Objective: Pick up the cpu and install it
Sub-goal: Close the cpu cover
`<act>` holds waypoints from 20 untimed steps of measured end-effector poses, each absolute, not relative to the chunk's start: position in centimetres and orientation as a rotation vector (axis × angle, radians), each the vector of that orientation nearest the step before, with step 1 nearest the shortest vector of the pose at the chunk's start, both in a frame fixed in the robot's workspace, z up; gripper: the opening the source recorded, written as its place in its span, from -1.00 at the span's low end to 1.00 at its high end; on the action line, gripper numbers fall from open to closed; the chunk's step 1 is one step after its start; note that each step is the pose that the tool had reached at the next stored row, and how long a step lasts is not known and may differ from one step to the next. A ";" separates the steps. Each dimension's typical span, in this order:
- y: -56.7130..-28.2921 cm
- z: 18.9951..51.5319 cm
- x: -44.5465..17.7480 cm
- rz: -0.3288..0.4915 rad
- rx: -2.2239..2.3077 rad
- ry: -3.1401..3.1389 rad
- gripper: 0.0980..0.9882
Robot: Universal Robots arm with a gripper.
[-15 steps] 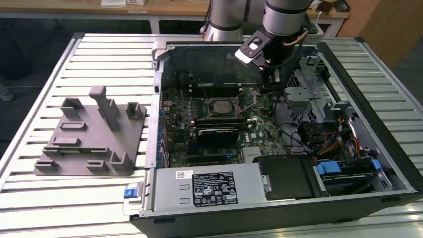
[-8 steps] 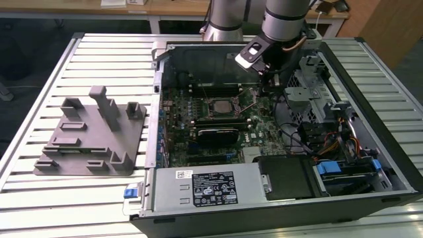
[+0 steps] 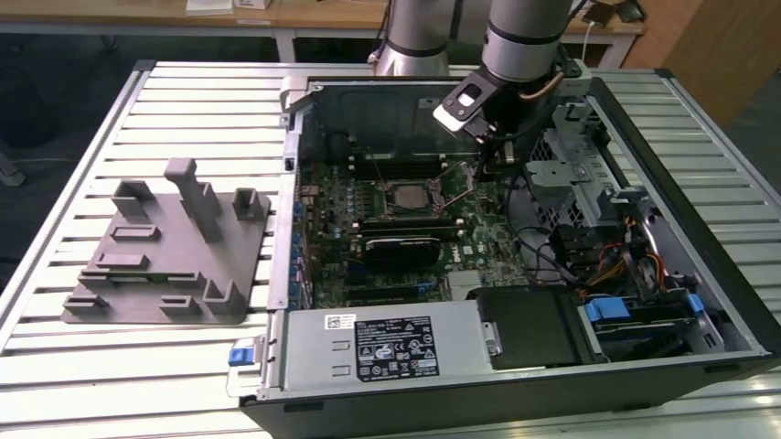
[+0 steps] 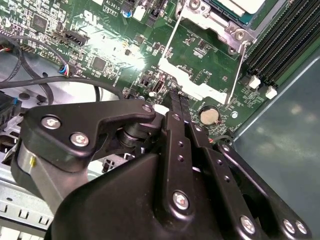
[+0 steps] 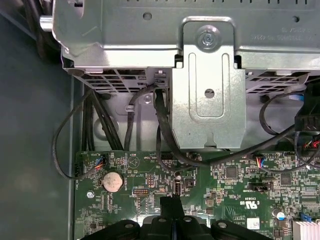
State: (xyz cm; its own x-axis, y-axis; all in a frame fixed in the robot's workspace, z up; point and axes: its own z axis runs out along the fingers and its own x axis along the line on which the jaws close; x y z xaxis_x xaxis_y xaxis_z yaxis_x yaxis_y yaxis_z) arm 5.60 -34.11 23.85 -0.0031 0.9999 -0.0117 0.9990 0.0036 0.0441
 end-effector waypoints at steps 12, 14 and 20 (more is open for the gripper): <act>-34.1 23.8 5.0 0.044 2.194 2.200 -0.98; -34.1 23.8 4.7 0.046 2.195 2.201 -0.98; -34.1 23.8 3.5 0.061 2.199 2.204 -0.98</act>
